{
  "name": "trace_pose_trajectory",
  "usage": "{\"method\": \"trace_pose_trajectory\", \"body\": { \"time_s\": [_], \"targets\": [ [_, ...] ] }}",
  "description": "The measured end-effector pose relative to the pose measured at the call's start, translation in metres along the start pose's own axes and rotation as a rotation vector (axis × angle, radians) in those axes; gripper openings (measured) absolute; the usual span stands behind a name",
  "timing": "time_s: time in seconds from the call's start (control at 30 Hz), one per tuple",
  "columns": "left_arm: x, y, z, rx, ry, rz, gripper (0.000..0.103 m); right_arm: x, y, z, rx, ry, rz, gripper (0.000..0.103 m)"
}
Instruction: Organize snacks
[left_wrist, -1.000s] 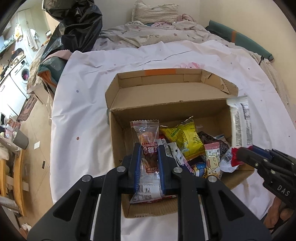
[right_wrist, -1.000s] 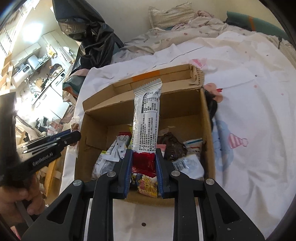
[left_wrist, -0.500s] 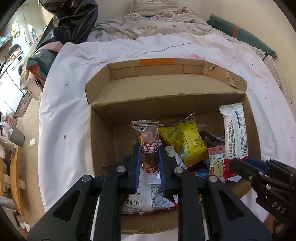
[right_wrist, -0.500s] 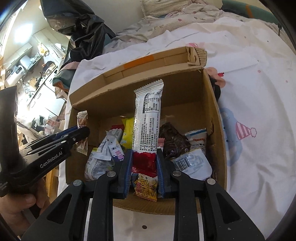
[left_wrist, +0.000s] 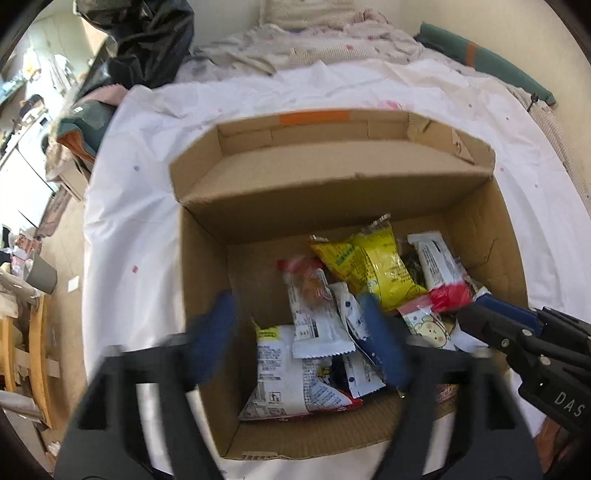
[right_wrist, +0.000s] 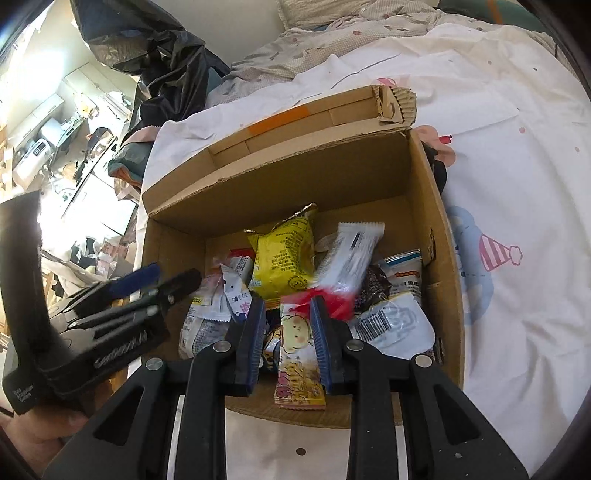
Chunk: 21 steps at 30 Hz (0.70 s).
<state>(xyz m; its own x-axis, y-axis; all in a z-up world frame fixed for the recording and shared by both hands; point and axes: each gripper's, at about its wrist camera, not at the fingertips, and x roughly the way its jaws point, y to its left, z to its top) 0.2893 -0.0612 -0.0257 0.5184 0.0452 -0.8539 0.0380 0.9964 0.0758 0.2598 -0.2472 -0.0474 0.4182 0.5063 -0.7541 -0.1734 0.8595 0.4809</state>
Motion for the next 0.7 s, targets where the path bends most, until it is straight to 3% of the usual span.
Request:
{"method": "trace_pose_trajectory", "body": {
  "time_s": [0.07, 0.13, 0.23, 0.4, 0.5, 0.7],
  "targets": [
    [-0.007, 0.001, 0.0, -0.001, -0.022, 0.013, 0.086, -0.004, -0.001, 0.001, 0.008, -0.013, -0.001, 0.04],
    [-0.012, 0.002, 0.001, -0.004, -0.027, 0.01, 0.086, -0.01, -0.002, 0.002, 0.016, -0.04, 0.009, 0.062],
    [-0.022, 0.008, 0.001, -0.034, -0.045, 0.008, 0.086, -0.023, 0.001, 0.003, 0.007, -0.091, -0.011, 0.077],
    [-0.047, 0.015, -0.003, -0.048, -0.127, -0.027, 0.086, -0.047, 0.01, 0.0, -0.023, -0.175, 0.002, 0.088],
    [-0.063, 0.016, -0.011, -0.045, -0.158, -0.053, 0.086, -0.063, 0.018, -0.006, -0.058, -0.222, 0.002, 0.089],
    [-0.113, 0.03, -0.037, -0.098, -0.314, -0.019, 0.086, -0.102, 0.03, -0.024, -0.079, -0.329, -0.02, 0.099]
  ]
}}
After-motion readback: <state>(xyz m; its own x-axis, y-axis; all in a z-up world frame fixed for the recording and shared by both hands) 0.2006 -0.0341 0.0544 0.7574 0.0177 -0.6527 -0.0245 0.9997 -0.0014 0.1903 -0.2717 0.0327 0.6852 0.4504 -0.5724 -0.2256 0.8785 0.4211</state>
